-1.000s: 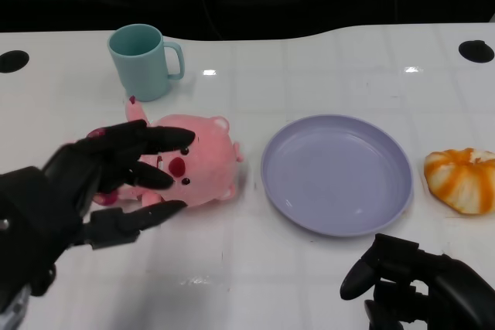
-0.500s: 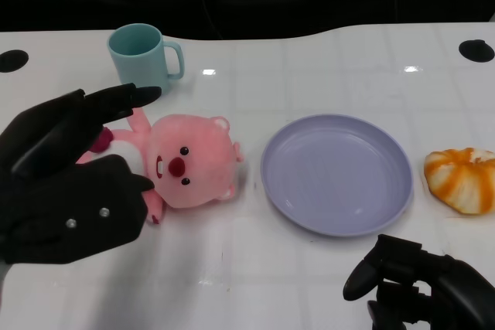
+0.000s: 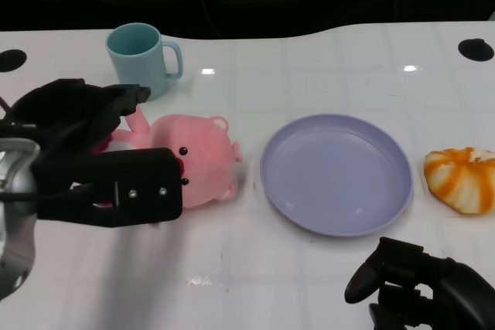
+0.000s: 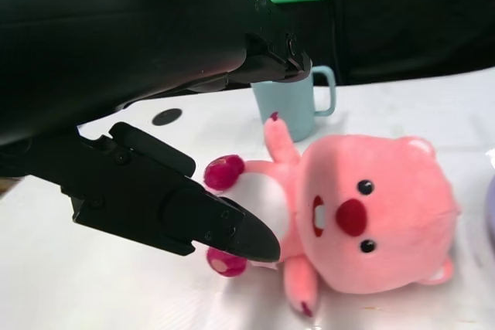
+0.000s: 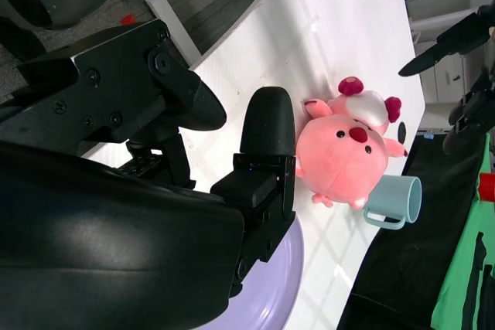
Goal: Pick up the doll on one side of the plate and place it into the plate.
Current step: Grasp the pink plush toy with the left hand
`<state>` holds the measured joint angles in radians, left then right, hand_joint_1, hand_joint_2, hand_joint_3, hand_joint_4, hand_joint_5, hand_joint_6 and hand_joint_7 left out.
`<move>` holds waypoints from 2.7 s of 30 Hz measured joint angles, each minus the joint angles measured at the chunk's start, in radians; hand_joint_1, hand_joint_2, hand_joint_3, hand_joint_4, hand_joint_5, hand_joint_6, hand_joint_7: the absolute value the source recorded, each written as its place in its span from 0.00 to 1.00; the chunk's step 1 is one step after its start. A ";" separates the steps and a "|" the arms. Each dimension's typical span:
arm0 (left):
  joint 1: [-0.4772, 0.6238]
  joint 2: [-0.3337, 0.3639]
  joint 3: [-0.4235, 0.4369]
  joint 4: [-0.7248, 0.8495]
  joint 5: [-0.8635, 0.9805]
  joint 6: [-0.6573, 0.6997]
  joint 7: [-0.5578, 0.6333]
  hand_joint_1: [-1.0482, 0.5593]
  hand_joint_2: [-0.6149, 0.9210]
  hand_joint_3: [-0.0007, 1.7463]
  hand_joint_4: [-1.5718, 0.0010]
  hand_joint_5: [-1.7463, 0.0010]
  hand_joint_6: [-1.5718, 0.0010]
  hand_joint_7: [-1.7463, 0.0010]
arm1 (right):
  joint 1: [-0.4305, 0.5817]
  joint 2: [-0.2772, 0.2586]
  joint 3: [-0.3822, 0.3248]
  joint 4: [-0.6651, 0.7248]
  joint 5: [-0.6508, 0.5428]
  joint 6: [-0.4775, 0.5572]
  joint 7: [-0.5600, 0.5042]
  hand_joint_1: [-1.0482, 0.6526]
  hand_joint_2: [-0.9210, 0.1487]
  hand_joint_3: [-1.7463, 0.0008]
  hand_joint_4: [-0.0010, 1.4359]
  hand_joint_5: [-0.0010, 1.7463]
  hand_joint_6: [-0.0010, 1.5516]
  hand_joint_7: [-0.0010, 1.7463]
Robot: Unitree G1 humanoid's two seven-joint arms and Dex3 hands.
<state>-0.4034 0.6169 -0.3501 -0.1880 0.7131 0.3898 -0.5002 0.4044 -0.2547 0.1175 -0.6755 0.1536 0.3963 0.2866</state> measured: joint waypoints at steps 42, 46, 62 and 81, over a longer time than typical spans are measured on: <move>-0.351 -0.315 -0.167 1.088 0.073 -0.283 0.336 0.40 0.94 0.00 0.92 0.91 0.81 0.99 | 0.026 0.001 -0.001 -0.023 0.013 0.013 -0.002 0.59 0.28 0.35 0.45 1.00 0.32 0.81; -0.363 -0.350 -0.163 1.179 0.055 -0.298 0.436 0.50 0.96 0.01 0.77 0.91 0.71 0.98 | 0.030 0.001 0.000 -0.037 0.013 0.018 -0.003 0.59 0.28 0.35 0.45 1.00 0.32 0.81; -0.369 -0.371 -0.176 1.352 0.005 -0.489 0.763 0.49 1.00 0.18 0.50 0.00 0.63 0.01 | 0.033 0.001 0.001 -0.043 0.012 0.018 -0.007 0.59 0.28 0.34 0.46 1.00 0.33 0.81; -0.326 -0.336 -0.113 1.331 -0.071 -0.589 0.844 0.54 0.93 0.26 0.47 0.00 0.61 0.00 | 0.025 0.011 0.009 -0.008 -0.004 0.013 -0.024 0.61 0.27 0.36 0.44 1.00 0.32 0.81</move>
<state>-0.7291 0.2811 -0.4635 1.1433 0.6424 -0.1994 0.3437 0.4298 -0.2438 0.1265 -0.6835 0.1493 0.4098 0.2631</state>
